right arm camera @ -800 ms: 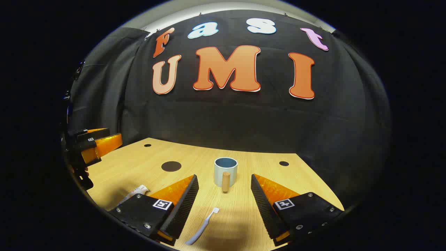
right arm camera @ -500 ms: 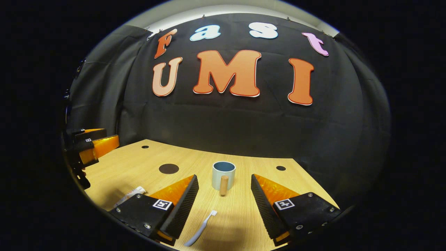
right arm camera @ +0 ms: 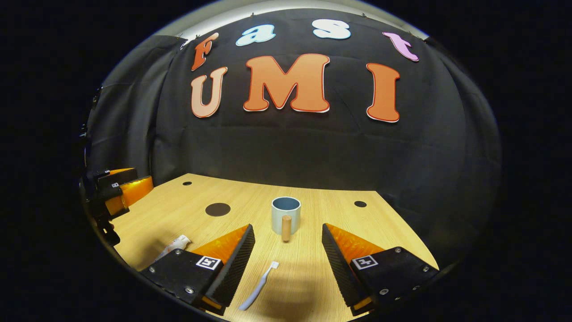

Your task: Put the toothbrush and toothpaste on the desktop into the cup, then pick up the cup and place it on the coaster on the desktop.

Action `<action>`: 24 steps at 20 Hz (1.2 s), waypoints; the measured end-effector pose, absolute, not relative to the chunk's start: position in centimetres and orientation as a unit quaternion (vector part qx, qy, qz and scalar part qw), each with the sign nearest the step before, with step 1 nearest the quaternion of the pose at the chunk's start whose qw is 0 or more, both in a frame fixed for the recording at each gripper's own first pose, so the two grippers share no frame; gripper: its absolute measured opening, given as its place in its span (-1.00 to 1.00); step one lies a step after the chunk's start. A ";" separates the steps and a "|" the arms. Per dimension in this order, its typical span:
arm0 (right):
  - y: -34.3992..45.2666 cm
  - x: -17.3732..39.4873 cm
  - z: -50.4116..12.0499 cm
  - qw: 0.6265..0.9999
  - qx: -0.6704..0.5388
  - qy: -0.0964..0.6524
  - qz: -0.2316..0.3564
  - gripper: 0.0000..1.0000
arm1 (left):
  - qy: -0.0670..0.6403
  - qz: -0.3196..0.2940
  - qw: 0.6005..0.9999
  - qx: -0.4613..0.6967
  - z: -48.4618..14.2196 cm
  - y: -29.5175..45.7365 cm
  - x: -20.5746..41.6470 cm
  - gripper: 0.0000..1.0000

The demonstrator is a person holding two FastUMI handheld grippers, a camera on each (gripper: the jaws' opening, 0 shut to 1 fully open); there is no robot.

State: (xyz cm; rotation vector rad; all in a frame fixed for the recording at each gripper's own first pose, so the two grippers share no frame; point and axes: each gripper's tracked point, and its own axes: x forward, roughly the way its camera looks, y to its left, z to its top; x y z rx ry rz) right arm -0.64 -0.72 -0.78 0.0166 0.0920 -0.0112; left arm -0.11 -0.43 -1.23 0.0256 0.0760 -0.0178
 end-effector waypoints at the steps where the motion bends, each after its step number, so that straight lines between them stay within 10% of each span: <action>1: -0.4 -0.7 -1.3 0.998 0.011 0.059 -0.002 0.82 | 0.050 -0.012 0.999 0.015 -1.7 -0.7 0.0 1.00; 24: 3.4 0.1 -14.6 0.941 0.023 0.336 0.037 0.52 | 0.397 -0.050 0.916 -0.011 -19.5 -3.3 -1.6 1.00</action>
